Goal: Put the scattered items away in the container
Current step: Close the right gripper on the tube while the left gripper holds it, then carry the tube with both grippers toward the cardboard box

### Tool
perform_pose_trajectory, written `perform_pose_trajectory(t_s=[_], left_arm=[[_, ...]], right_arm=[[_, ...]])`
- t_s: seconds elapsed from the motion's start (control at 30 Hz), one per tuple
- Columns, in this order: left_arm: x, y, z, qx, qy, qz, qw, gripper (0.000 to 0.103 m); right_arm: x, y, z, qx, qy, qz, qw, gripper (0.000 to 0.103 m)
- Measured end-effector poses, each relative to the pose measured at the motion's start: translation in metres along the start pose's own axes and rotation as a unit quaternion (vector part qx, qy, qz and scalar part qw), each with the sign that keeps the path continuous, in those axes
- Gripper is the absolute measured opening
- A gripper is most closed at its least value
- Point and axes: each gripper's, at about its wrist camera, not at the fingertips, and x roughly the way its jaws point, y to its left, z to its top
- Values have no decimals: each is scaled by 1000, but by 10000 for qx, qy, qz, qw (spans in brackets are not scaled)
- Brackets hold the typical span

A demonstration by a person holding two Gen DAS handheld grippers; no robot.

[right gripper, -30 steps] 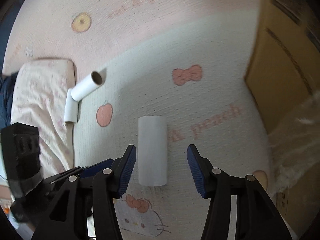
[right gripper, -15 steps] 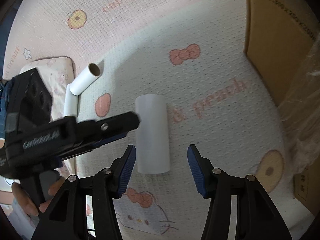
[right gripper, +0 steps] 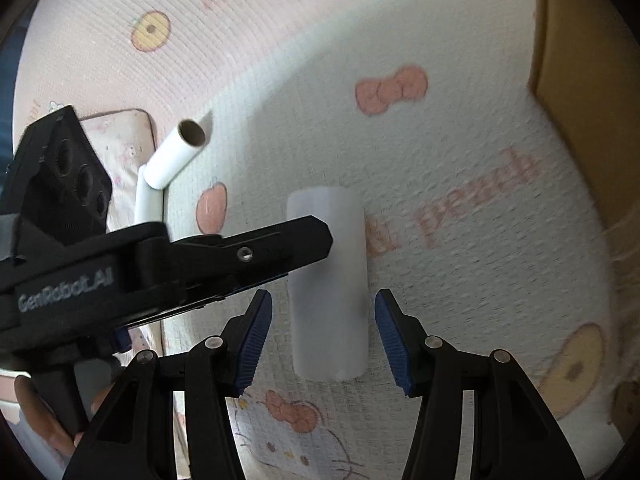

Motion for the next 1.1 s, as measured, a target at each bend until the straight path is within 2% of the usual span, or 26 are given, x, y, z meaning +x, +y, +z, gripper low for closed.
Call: perform_pose_trajectory(t_s=[0.17, 0.4, 0.47, 0.73, 0.9, 1.1], left_arm=[[0, 3, -3, -72, -30, -63, 10000, 41], [5, -1, 1, -24, 60, -15, 10000, 42], [9, -3, 3, 6, 85, 35, 10000, 45], [7, -20, -2, 267, -42, 257, 9993, 45], [-12, -36, -11, 413, -339, 216, 9983, 45], [-50, -60, -16, 576, -810, 12, 9950, 45]], right_arm=[[11, -8, -3, 215, 91, 219, 9995, 42], [15, -10, 0, 213, 153, 342, 9991, 42], [17, -8, 0, 186, 133, 274, 9994, 41], [10, -11, -3, 339, 22, 334, 9989, 40], [-10, -1, -6, 283, -263, 311, 9988, 40], [-45, 20, -1, -91, -760, 318, 9966, 40]])
